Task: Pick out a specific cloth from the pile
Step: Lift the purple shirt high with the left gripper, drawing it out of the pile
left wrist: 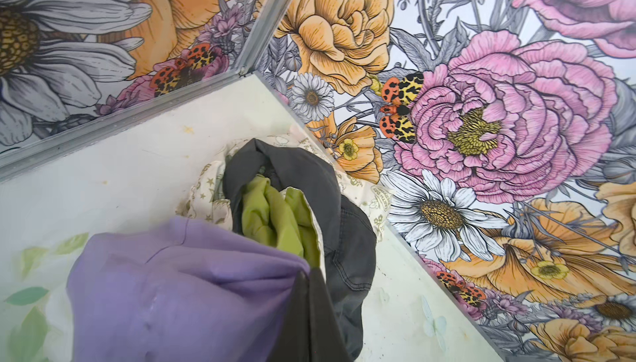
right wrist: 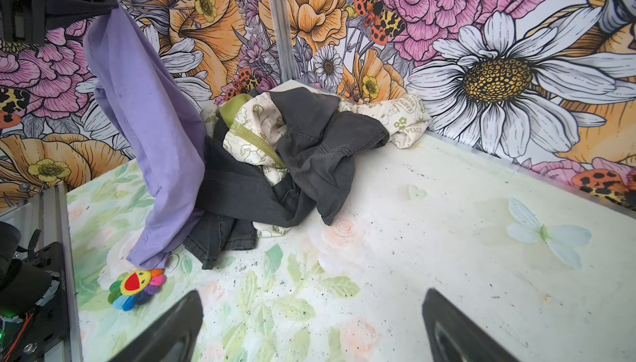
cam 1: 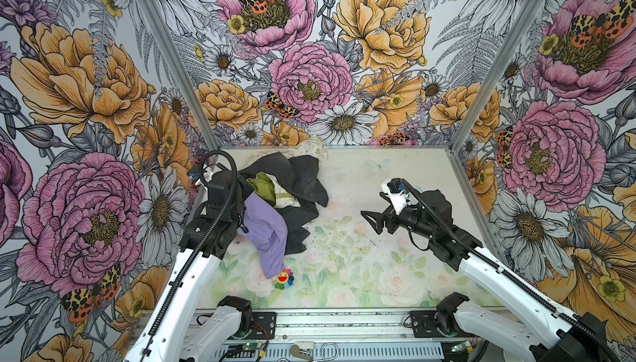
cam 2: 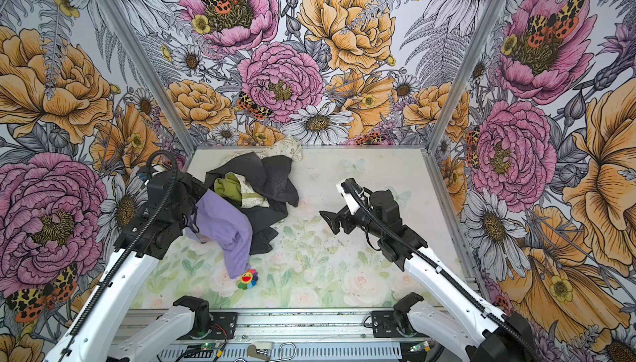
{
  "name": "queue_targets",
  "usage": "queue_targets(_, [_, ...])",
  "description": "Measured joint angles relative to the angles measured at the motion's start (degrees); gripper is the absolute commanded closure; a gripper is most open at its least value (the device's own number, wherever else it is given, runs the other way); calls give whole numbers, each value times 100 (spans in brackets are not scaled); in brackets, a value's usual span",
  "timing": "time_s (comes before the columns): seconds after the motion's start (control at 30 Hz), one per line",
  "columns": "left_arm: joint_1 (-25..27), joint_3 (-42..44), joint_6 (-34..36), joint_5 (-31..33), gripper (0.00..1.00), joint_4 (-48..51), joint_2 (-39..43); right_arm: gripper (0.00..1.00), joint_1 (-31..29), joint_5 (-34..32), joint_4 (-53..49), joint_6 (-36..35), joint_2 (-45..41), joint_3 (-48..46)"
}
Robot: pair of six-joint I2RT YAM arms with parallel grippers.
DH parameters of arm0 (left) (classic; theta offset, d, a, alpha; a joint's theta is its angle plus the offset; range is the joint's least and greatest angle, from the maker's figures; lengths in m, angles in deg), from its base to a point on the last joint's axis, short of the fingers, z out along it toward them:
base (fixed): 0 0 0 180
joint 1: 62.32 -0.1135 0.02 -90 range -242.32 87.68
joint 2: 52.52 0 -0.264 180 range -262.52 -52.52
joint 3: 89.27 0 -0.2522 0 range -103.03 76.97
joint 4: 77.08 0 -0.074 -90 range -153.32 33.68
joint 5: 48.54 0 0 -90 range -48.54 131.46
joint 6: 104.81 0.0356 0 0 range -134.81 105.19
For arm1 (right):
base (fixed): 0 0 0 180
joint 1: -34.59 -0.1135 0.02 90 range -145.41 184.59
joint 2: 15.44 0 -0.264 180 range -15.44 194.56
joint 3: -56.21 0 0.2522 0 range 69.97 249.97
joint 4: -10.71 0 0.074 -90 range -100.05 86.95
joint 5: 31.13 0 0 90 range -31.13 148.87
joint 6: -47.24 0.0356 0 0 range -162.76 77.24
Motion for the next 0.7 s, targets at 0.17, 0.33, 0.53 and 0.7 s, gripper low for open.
queue_targets(0.17, [378,-542,337,120,100,7,-472,1,-11,-2,0,0,-76,-11])
queue_targets(0.33, [614,-1211,728,192,100,4,-942,0,-11,-9,0,0,-179,-83])
queue_targets(0.53, [796,-2164,1204,254,100,63,-1451,0,-11,-24,0,2,-234,-107])
queue_targets(0.7, [1075,-3187,1567,343,100,83,-2009,1,-33,-24,0,2,-240,-107])
